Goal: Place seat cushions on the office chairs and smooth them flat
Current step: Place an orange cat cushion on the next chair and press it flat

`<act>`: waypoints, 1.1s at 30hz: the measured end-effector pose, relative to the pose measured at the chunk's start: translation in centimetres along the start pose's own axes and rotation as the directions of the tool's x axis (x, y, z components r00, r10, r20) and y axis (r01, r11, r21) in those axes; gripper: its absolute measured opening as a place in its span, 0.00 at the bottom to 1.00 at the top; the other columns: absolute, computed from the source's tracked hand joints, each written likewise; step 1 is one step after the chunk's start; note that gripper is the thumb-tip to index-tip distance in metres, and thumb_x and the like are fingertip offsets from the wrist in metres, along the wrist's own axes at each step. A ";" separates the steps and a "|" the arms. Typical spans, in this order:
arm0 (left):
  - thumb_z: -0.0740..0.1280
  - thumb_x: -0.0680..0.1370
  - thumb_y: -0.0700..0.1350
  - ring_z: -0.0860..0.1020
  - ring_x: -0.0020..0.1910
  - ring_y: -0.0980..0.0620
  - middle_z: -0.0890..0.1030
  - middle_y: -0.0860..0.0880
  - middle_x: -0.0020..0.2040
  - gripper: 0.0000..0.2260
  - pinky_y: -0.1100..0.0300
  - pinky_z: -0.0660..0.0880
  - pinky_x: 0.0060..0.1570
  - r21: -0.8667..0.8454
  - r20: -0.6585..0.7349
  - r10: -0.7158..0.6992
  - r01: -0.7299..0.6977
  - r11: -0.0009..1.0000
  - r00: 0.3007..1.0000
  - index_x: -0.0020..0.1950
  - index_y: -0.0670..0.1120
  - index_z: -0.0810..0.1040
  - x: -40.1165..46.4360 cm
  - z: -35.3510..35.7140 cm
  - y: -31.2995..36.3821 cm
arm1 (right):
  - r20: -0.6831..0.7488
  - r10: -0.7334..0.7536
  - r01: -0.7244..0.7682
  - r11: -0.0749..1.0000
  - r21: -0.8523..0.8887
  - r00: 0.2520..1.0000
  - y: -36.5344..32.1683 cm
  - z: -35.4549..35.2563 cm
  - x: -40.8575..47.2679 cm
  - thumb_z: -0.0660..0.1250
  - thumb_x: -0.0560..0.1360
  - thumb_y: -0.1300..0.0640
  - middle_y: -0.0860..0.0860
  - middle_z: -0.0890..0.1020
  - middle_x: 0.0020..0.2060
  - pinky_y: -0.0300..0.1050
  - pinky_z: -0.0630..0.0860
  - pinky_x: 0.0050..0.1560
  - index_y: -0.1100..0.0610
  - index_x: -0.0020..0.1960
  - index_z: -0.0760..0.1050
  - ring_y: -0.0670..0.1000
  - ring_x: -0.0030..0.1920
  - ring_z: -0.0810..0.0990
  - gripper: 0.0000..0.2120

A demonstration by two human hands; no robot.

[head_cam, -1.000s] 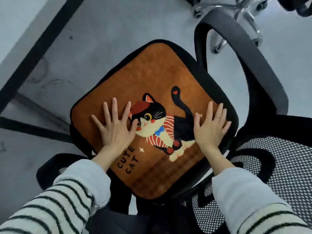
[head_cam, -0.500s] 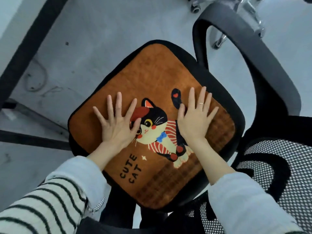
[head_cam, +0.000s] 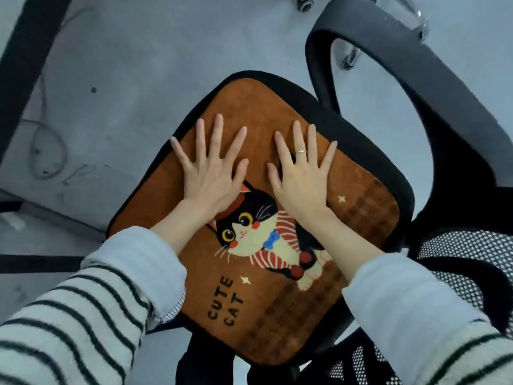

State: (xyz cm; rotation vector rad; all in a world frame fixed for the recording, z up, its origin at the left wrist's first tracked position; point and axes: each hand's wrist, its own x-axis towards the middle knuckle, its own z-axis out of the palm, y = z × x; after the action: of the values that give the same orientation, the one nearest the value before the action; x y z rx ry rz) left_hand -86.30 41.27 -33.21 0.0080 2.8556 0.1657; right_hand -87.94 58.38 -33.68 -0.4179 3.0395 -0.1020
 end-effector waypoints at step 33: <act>0.45 0.82 0.54 0.49 0.77 0.41 0.50 0.46 0.78 0.23 0.28 0.48 0.67 -0.033 -0.002 -0.225 0.225 0.974 0.974 0.77 0.57 0.46 -11.1 5.0 1.9 | 0.100 0.027 -0.030 0.999 0.036 0.995 -5.1 2.5 -10.1 0.51 0.81 0.46 0.55 0.61 0.75 0.63 0.52 0.73 0.51 0.76 0.59 0.58 0.76 0.57 0.24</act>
State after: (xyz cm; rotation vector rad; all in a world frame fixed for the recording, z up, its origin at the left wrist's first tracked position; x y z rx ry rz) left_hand -74.24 43.45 -34.66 -0.3220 2.8319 0.1653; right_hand -76.65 56.04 -35.17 -0.3653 2.9397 -0.1325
